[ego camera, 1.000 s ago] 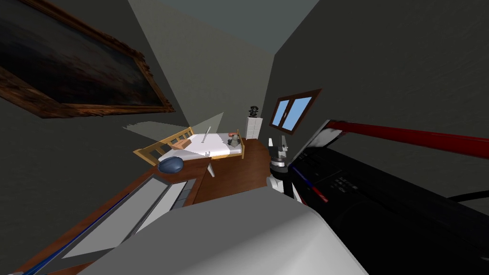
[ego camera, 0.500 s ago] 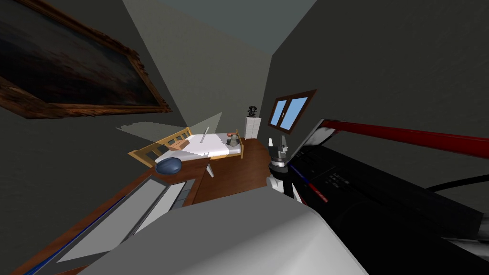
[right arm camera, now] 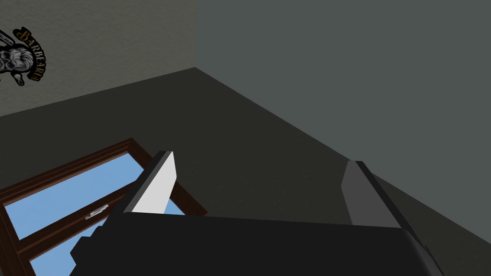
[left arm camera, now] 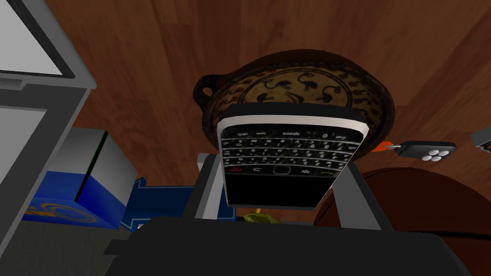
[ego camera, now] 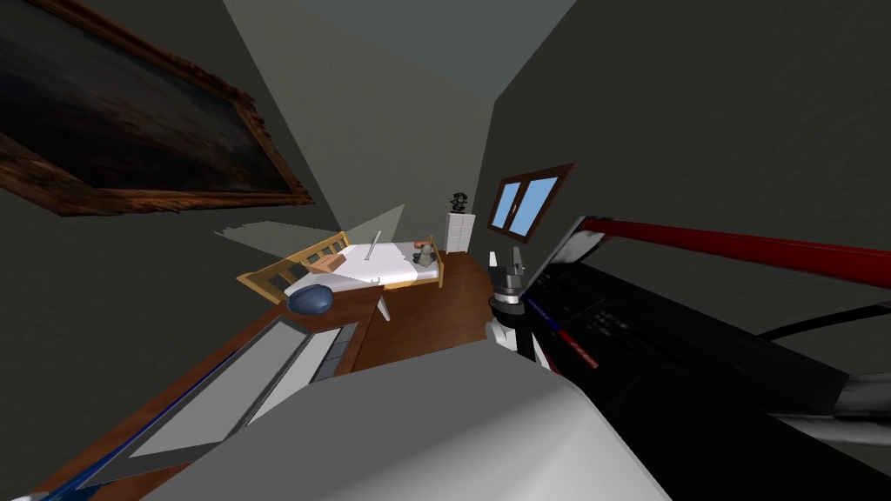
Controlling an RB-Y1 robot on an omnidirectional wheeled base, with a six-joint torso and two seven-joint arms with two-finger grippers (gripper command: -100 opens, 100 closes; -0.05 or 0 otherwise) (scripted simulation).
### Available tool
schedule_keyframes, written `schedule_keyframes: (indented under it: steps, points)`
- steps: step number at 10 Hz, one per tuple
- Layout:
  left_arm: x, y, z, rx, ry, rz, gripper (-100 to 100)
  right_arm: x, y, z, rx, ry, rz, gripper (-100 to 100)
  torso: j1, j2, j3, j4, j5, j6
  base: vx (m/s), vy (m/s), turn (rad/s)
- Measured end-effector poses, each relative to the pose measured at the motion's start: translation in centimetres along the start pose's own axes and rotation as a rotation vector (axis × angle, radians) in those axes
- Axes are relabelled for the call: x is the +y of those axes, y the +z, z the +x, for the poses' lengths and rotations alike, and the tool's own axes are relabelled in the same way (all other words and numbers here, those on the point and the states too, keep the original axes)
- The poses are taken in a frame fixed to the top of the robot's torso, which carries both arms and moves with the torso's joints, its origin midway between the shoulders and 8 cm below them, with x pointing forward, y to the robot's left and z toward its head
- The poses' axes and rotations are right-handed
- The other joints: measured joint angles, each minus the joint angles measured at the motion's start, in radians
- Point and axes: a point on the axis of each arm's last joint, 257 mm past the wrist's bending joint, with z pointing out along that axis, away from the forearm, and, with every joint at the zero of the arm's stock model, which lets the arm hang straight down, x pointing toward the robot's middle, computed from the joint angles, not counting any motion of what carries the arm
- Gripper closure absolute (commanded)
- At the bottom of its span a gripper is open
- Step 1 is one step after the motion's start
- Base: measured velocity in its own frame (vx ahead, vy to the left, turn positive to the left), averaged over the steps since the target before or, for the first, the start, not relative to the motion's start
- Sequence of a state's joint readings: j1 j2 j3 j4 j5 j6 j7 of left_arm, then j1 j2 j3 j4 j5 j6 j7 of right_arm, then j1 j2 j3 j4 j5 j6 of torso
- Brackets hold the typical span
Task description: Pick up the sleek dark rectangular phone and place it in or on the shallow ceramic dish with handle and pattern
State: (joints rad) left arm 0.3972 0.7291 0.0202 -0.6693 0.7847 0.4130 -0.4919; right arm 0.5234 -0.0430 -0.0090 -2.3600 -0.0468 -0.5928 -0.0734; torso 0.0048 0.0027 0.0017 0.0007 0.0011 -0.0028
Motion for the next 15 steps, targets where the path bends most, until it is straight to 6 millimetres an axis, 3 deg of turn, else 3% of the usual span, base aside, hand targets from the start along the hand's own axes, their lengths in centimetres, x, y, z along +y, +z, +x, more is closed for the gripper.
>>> schedule_keyframes:
  steps: [3, 6, 15]
  points:
    - [-0.8, -0.3, -1.3, 0.008, -0.005, -0.013, 100, 0.0, 0.0, 0.0, 0.0, 0.0, 0.0, 0, 0.001, -0.002, -0.001, -0.001, 0.0, 0.0, -0.034, 0.032, 0.04]
    - [-1.6, -0.6, -1.4, 0.036, -0.014, -0.021, 100, 0.0, 0.0, 0.0, 0.0, 0.0, 0.0, 0, 0.001, -0.003, -0.002, -0.001, 0.001, 0.0, -0.019, 0.034, 0.033]
    - [-4.9, -1.3, 1.4, 0.173, -0.016, -0.023, 100, 0.0, 0.0, 0.0, 0.0, 0.0, 0.0, 0, 0.004, -0.003, -0.002, -0.001, 0.001, 0.0, -0.013, 0.054, 0.054]
